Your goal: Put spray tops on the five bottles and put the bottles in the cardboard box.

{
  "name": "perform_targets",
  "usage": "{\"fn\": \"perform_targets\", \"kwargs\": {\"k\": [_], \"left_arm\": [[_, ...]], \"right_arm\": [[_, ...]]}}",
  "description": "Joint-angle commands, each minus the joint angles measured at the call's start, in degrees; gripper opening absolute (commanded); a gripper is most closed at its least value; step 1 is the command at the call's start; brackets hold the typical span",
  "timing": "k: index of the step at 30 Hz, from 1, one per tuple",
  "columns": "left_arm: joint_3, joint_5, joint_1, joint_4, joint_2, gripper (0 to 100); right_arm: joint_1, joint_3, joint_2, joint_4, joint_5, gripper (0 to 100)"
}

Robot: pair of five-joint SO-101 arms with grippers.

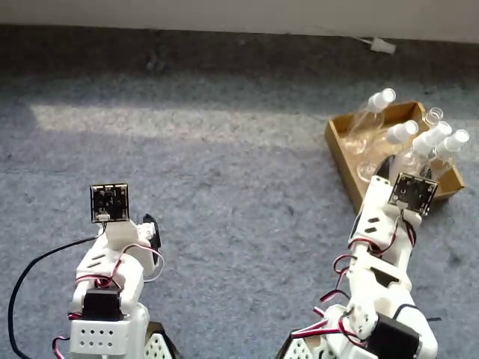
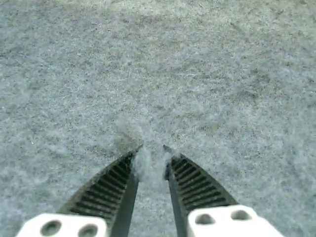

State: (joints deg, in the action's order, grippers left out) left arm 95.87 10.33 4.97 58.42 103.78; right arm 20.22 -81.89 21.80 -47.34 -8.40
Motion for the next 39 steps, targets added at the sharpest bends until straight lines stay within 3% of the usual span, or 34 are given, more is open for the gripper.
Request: {"fn": "perform_targets", "kwargs": {"k": [1,39], "left_arm": [[1.2,-0.3,0.3,-1.3,0.7,3],[1.2,-0.3,0.3,-1.2,0.7,3]], "right_arm": [[-0.8,3.2,0.0,-5.8,0.4,13.3],[-0.7,7.5,-1.9,-6.6,0.4,13.3]]}}
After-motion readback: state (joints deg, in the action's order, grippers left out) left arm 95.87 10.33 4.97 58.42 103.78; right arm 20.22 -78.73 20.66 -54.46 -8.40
